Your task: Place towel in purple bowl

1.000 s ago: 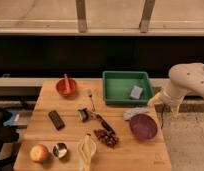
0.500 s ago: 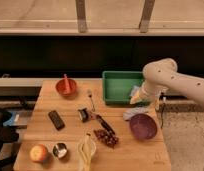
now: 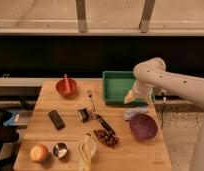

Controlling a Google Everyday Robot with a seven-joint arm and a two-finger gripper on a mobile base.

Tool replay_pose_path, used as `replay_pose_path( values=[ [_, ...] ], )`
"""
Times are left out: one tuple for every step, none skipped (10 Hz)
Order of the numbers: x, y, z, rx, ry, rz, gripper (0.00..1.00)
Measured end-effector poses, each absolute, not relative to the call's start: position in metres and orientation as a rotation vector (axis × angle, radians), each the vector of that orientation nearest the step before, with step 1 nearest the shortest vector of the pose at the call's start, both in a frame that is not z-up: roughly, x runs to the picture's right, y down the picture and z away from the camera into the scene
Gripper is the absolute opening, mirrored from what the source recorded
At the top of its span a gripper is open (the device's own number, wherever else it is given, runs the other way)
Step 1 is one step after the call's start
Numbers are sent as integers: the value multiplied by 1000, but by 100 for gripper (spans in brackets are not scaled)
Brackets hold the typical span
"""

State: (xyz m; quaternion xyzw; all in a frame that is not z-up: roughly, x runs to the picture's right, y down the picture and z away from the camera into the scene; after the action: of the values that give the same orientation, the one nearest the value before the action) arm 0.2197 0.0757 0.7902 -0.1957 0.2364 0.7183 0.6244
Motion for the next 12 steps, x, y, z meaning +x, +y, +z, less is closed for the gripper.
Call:
replay_pose_path(
  values=[
    [220,78,797,-466,550,1623,80],
    [220,85,804,-491,557,1594,80],
    [218,94,811,-522,563,1555,80],
    [213,101,817,-557,569,1519,80],
    [212,108,824,-596,579,1496,80],
    [214,115,831,-647,590,1487,80],
    [214,121,837,-707,586,1486,80],
    [216,123,841,-742,581,1487,80],
    [218,124,845,-800,569,1493,80],
    [221,127,851,-847,564,1501,80],
    [225,128,856,-880,562,1508,80],
    [226,130,860,-902,564,1511,80]
  ],
)
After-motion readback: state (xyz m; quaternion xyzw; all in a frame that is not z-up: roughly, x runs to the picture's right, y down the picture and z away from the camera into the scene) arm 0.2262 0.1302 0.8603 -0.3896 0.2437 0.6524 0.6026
